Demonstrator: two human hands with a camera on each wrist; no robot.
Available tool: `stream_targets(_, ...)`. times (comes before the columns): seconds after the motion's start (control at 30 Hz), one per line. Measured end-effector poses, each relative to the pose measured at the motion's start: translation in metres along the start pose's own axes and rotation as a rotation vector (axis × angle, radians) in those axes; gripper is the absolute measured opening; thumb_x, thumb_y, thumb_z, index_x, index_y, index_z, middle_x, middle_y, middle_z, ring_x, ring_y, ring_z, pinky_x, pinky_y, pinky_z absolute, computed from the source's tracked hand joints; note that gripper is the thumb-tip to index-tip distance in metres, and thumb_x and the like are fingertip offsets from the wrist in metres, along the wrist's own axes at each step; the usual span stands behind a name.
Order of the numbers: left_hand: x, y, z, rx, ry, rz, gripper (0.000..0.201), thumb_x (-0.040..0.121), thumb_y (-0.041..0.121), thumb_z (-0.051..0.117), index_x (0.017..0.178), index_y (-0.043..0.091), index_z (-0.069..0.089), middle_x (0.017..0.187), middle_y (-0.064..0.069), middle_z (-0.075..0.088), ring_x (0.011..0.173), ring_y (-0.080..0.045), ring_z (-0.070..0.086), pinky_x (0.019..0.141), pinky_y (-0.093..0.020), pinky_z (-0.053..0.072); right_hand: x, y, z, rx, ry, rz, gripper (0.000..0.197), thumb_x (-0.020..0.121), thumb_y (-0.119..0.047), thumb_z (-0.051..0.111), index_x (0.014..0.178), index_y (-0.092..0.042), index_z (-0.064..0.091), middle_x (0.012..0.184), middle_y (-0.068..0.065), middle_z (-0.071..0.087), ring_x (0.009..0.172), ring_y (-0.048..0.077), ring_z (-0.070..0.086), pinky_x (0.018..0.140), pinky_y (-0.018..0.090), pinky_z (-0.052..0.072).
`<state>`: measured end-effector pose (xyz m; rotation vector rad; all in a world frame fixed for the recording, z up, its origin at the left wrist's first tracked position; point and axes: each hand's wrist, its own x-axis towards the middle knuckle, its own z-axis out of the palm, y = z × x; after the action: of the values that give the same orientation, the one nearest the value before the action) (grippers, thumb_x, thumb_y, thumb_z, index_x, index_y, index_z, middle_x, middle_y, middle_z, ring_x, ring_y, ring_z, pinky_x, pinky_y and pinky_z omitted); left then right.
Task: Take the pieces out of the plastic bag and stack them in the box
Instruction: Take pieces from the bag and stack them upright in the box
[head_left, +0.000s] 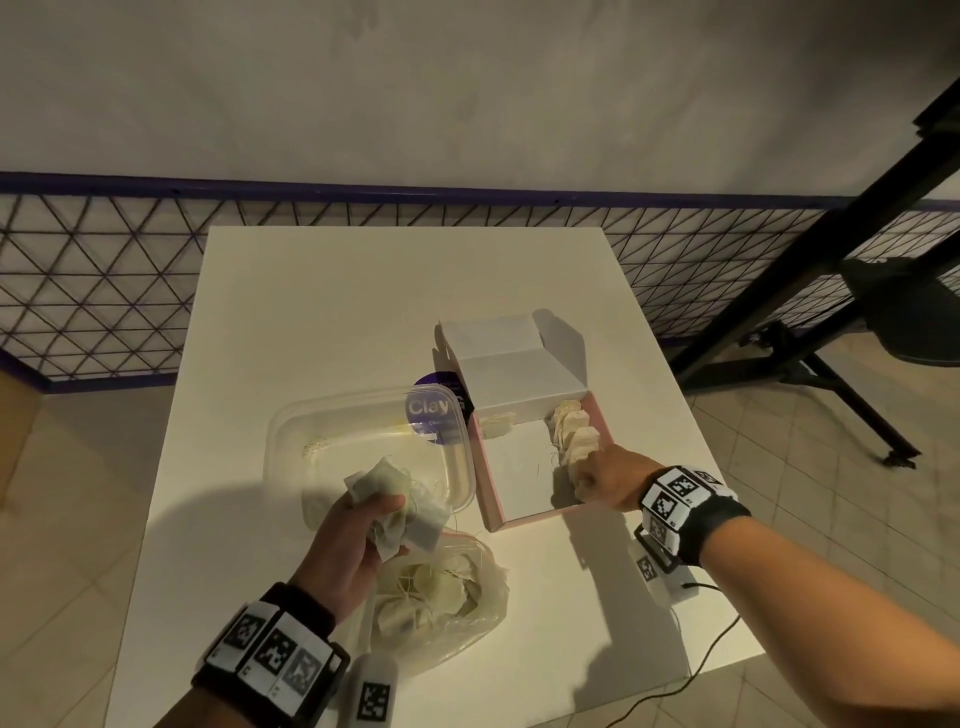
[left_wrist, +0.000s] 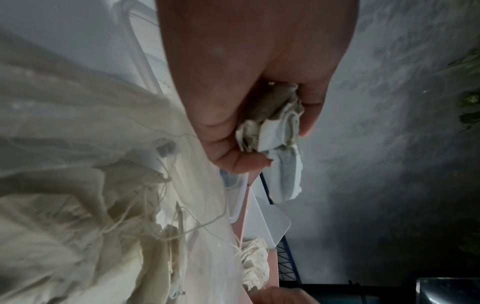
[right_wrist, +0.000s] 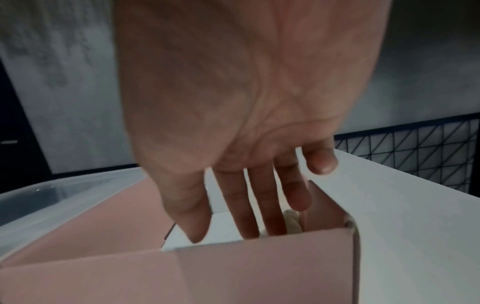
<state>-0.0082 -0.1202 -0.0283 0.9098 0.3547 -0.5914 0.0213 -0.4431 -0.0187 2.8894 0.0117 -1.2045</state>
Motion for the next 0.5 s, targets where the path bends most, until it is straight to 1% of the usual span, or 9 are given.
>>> stream_targets(0.07,-0.001,0.001,-0.001,0.007,-0.016,-0.004,0.023,0.066,0.006,0.071,0.081,0.012,0.055,0.063,-0.004,0.06,0.069,-0.019,0.058,0.065,-0.036,0.046,-0.001,-0.001,0.001,-0.076,-0.045,0.008,0.045,0.088,-0.046,0.034,0.114,-0.014,0.052,0.124,0.007,0.055,0.111,0.026,0.05,0.097,0.039,0.04)
stream_targets(0.1,0.0,0.001,-0.001,0.012,-0.021,-0.008,0.028,0.059,0.011,0.074,0.081,0.012,0.056,0.064,-0.004,0.06,0.069,-0.019,0.059,0.065,-0.035,0.047,0.0,-0.002,0.003,-0.126,-0.081,0.007,0.046,0.089,-0.049,0.029,0.114,-0.016,0.05,0.128,0.007,0.051,0.118,0.026,0.045,0.102,0.044,0.034)
stream_targets(0.17,-0.001,0.001,-0.002,0.017,-0.029,-0.002,0.033,0.053,0.018,0.076,0.079,0.012,0.056,0.063,-0.004,0.06,0.066,-0.017,0.059,0.063,-0.034,0.047,-0.004,-0.008,0.003,-0.182,-0.167,-0.007,0.042,0.094,-0.051,0.025,0.111,-0.023,0.05,0.127,0.006,0.052,0.122,0.025,0.039,0.107,0.052,0.021)
stream_targets(0.2,-0.001,0.001,-0.001,0.016,-0.031,0.004,0.031,0.054,0.016,0.075,0.079,0.012,0.056,0.062,-0.003,0.06,0.065,-0.017,0.059,0.063,-0.034,0.047,-0.007,-0.01,0.004,-0.174,-0.199,-0.004,0.044,0.094,-0.054,0.024,0.113,-0.024,0.051,0.127,0.006,0.054,0.124,0.024,0.039,0.108,0.053,0.018)
stream_targets(0.27,-0.001,0.0,0.0,0.01,-0.023,0.011,0.023,0.063,0.007,0.071,0.08,0.012,0.056,0.063,-0.004,0.059,0.066,-0.017,0.059,0.062,-0.034,0.047,-0.012,-0.009,0.003,-0.148,-0.241,0.003,0.058,0.087,-0.069,0.026,0.111,-0.024,0.053,0.122,0.006,0.058,0.122,0.024,0.042,0.109,0.052,0.014)
stream_targets(0.3,-0.001,0.0,0.001,0.006,-0.02,0.011,0.021,0.065,0.005,0.069,0.08,0.012,0.056,0.063,-0.004,0.059,0.066,-0.017,0.058,0.061,-0.033,0.047,-0.012,-0.008,0.004,-0.131,-0.255,0.012,0.063,0.081,-0.076,0.031,0.108,-0.023,0.054,0.116,0.004,0.059,0.119,0.024,0.044,0.109,0.052,0.012)
stream_targets(0.33,-0.002,0.0,0.0,-0.001,-0.019,0.009,0.022,0.064,0.005,0.07,0.08,0.012,0.057,0.064,-0.004,0.058,0.066,-0.017,0.059,0.06,-0.033,0.048,-0.013,-0.005,0.004,-0.138,-0.257,0.013,0.063,0.077,-0.076,0.041,0.106,-0.022,0.054,0.11,0.001,0.058,0.116,0.024,0.044,0.109,0.051,0.013)
stream_targets(0.4,-0.002,0.0,-0.001,-0.004,-0.018,-0.003,0.028,0.058,0.011,0.074,0.08,0.011,0.058,0.065,-0.006,0.058,0.067,-0.018,0.059,0.061,-0.033,0.049,-0.011,0.001,0.009,-0.184,-0.218,0.002,0.048,0.077,-0.06,0.058,0.104,-0.021,0.053,0.103,-0.002,0.056,0.114,0.023,0.047,0.11,0.05,0.014)
stream_targets(0.5,-0.005,0.0,0.0,0.005,-0.028,0.01,0.025,0.057,0.013,0.073,0.073,0.011,0.055,0.058,-0.003,0.057,0.061,-0.015,0.058,0.057,-0.031,0.049,-0.009,0.006,0.016,-0.227,-0.119,-0.033,0.02,0.085,-0.043,0.054,0.092,-0.025,0.047,0.091,-0.004,0.057,0.097,0.02,0.053,0.109,0.048,0.017)
